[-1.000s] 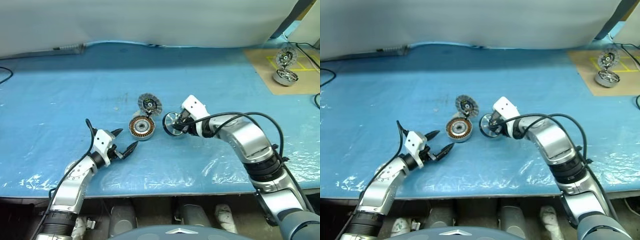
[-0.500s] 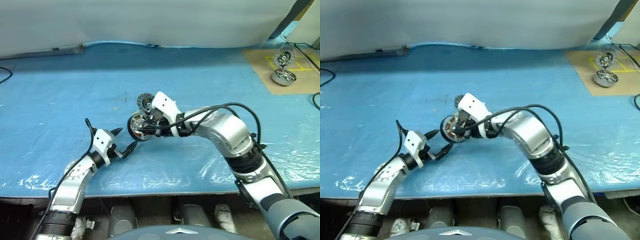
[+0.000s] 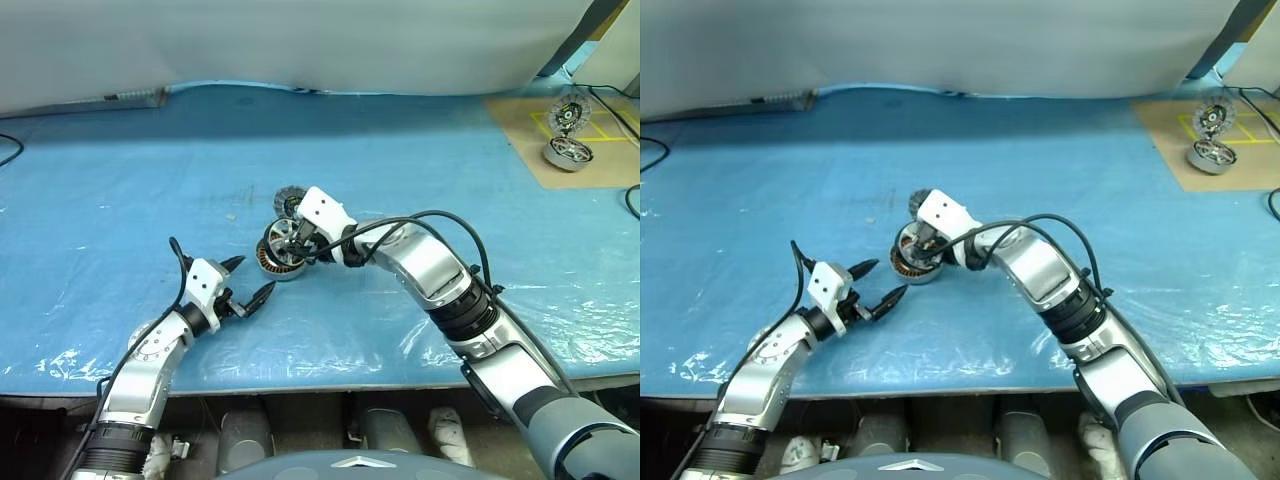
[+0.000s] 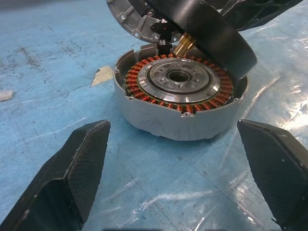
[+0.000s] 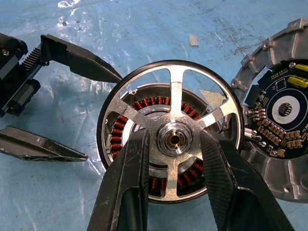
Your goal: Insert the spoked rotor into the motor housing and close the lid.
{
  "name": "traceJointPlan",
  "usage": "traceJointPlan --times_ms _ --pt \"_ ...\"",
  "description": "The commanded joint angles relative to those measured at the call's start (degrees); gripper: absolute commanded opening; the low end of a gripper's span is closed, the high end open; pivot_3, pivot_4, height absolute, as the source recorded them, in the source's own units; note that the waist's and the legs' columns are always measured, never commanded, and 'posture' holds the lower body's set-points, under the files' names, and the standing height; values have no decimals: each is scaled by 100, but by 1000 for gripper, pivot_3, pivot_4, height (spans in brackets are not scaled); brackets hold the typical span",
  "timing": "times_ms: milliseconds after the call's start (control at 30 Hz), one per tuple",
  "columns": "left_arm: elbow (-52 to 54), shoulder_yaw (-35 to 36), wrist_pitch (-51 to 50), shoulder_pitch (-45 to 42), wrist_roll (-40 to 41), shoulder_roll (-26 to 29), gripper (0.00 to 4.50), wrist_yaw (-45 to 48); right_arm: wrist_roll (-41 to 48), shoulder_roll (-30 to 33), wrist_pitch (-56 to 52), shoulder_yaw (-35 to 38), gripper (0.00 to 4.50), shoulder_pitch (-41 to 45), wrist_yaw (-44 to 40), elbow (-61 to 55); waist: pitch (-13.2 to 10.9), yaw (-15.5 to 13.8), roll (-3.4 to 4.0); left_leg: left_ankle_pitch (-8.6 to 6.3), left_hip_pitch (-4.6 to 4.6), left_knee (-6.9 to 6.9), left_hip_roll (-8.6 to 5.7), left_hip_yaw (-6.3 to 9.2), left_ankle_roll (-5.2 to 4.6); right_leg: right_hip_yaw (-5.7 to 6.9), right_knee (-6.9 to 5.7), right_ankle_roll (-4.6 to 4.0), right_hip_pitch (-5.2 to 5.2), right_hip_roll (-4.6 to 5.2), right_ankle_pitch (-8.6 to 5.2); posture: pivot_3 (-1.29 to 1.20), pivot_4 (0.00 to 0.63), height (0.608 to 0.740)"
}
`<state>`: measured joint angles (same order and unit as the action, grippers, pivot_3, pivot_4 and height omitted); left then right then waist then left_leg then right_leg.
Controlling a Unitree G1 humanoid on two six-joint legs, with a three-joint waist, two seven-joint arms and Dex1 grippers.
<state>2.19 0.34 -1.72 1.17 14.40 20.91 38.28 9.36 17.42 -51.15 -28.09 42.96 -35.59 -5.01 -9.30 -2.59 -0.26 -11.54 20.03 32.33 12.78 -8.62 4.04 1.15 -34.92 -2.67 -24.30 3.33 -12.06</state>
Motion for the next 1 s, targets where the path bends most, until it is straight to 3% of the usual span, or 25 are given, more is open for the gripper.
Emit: traceJointPlan --times_ms 33,167,200,267,400,567,667,800,933,1000 --pt "54 67 122 0 46 9 4500 15 -112 -24 153 -51 1232 33 -75 -91 0 0 0 0 0 0 0 0 0 0 0 0 0 0 0 0 150 740" --pt "96 71 96 1 49 14 4500 1 -153 -34 156 -108 1232 20 -177 -102 0 2 0 0 -2 1 0 0 0 0 -3 0 0 0 0 0 150 740" --pt "106 72 92 5 50 16 4500 -1 -159 -36 151 -114 1792 18 -198 -110 0 3 0 0 -3 1 0 0 0 0 -3 0 0 0 0 0 150 740" --pt "123 76 82 10 54 21 4500 -3 -180 -44 147 -115 2211 15 -218 -122 0 3 0 0 -2 1 0 0 0 0 -3 0 0 0 0 0 150 740" --pt "141 87 67 18 60 37 4500 0 -97 -83 24 43 3497 11 -199 -264 0 2 0 0 -2 1 0 0 0 0 -2 0 0 0 0 0 150 740" --pt "148 83 63 19 62 44 4500 11 26 -157 -167 228 3497 2 -165 -444 0 2 0 0 -2 1 0 0 0 0 -3 0 0 0 0 0 150 740" --pt "154 75 59 15 61 42 4500 13 96 -250 -236 377 2925 -56 -97 -501 0 2 0 0 -2 1 0 0 0 0 -3 0 0 0 0 0 150 740" --pt "187 85 42 21 64 50 4500 2 417 -55 -466 690 1602 -301 -329 -922 0 -9 0 0 -1 0 0 0 0 0 -1 0 0 0 0 0 150 740" --pt "215 99 20 35 70 61 4500 -10 807 601 -623 942 216 -659 -805 -1528 0 -52 0 0 0 1 -1 0 0 0 0 1 1 2 1 0 150 740" --pt "222 103 5 29 77 68 4500 -5 731 1040 -623 1006 57 -707 -868 -1456 0 -50 0 0 -3 1 -1 0 -1 -1 -1 1 2 1 1 0 150 740"
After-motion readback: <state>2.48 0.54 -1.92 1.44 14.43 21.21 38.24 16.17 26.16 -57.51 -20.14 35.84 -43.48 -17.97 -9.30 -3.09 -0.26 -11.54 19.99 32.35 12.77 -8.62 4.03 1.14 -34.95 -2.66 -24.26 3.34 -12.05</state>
